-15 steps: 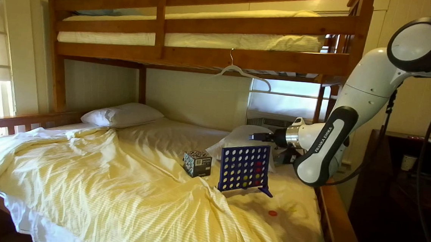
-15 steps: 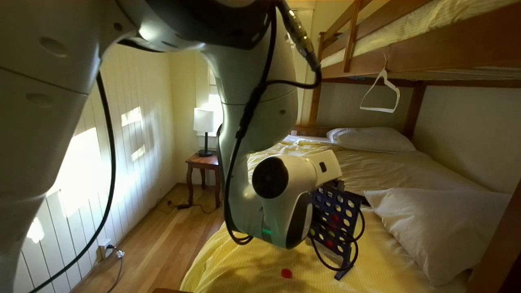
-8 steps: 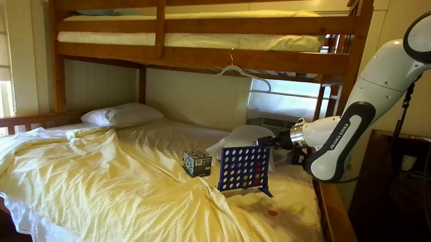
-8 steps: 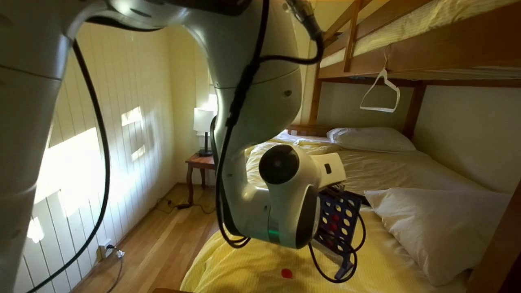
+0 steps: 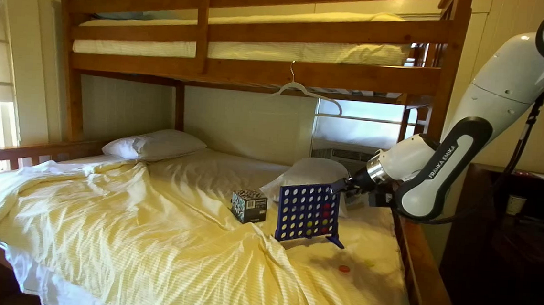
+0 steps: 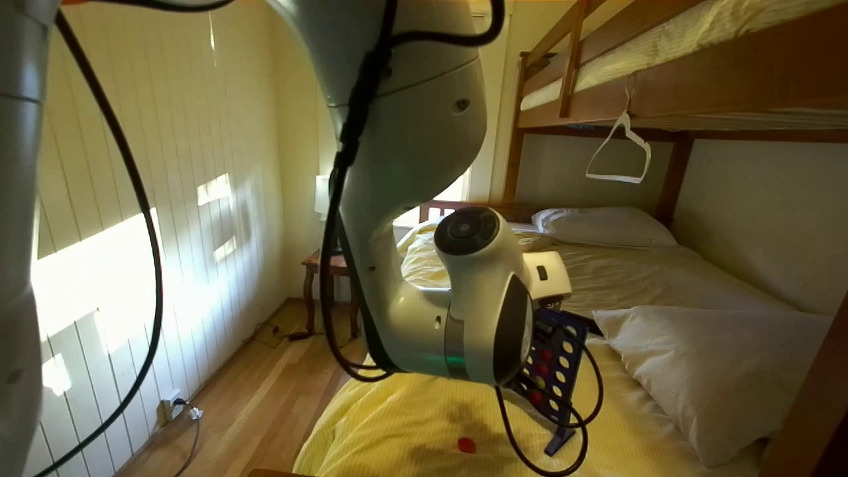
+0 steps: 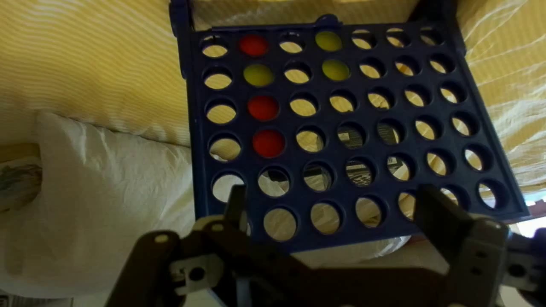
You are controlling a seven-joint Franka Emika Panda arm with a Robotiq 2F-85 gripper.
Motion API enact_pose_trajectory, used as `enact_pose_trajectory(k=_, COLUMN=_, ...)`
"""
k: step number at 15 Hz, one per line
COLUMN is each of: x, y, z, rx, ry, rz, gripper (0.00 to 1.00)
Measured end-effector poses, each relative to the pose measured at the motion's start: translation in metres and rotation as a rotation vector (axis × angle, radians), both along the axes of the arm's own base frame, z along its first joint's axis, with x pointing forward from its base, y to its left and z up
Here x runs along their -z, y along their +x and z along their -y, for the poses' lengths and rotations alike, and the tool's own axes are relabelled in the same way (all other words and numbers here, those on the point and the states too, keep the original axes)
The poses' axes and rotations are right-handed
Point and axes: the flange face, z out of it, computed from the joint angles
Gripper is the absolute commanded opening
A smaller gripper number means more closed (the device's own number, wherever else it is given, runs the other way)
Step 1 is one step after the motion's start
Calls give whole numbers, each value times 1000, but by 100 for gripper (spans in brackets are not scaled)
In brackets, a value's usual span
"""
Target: Put a yellow circle inside the blue object
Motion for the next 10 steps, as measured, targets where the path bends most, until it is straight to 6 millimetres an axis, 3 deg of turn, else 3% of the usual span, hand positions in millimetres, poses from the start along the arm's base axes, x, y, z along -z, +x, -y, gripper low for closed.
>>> enact_pose_trajectory(k=10, x=14, y=-6, z=-10, rx=-50, ry=-24, rz=-133, gripper=100)
